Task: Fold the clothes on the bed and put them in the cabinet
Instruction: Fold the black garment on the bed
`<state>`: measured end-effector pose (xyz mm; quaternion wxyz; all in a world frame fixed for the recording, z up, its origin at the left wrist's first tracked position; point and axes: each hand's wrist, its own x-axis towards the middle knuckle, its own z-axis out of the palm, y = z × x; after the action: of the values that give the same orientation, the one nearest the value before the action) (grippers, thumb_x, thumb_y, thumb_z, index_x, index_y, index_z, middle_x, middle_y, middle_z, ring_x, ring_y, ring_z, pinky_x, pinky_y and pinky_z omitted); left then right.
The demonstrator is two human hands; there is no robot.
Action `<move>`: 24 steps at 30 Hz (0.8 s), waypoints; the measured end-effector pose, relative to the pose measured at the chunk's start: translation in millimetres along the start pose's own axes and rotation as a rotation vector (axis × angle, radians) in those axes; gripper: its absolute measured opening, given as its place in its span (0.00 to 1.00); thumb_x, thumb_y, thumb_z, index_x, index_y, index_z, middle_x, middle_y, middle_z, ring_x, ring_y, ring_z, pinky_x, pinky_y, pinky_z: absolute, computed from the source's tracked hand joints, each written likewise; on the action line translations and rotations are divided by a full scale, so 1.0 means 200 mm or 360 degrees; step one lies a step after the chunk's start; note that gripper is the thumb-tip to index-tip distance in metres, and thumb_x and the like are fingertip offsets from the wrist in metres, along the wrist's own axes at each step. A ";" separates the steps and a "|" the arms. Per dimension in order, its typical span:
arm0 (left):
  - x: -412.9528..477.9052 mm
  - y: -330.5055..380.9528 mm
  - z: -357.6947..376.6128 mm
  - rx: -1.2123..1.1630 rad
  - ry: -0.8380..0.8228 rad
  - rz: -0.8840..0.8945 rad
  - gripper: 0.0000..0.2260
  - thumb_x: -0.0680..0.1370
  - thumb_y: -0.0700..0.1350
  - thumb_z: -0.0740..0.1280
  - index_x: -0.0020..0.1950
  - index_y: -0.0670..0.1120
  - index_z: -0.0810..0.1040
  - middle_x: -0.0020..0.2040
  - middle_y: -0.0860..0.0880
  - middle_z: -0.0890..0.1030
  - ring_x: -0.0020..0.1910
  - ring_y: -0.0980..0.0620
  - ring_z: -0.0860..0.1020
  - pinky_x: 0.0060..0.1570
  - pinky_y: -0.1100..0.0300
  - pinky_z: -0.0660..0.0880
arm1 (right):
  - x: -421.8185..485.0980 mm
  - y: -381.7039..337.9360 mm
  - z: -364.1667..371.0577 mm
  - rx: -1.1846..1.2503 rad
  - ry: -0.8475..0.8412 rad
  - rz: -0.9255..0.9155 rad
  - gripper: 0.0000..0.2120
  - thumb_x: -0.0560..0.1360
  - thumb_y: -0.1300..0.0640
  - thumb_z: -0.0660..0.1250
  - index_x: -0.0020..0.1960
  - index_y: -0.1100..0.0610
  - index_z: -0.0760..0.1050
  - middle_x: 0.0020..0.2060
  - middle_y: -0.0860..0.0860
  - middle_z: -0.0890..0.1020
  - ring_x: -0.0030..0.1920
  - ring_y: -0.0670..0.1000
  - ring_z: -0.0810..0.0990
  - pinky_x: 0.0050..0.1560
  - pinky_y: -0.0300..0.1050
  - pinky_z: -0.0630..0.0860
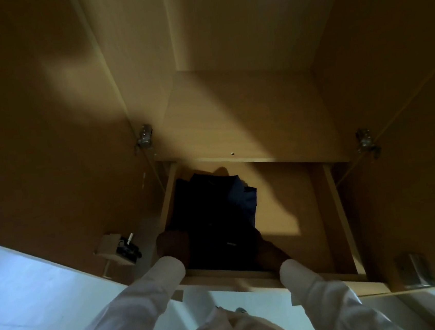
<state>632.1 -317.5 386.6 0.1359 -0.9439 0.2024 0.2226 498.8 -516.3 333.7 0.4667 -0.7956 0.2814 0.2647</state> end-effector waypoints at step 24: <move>-0.47 -0.01 0.07 -0.1769 -0.0638 0.0908 0.09 0.79 0.45 0.68 0.59 0.48 0.77 0.41 0.47 0.80 0.31 0.55 0.76 0.27 0.65 0.68 | -0.57 -0.06 0.04 0.0183 0.0985 -0.0472 0.21 0.75 0.63 0.69 0.66 0.54 0.73 0.43 0.47 0.83 0.46 0.48 0.83 0.50 0.40 0.78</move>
<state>550.1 -281.1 419.3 -0.4014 -0.7231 0.2703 0.4928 425.8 -480.6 415.7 0.4366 -0.8429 0.3052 -0.0760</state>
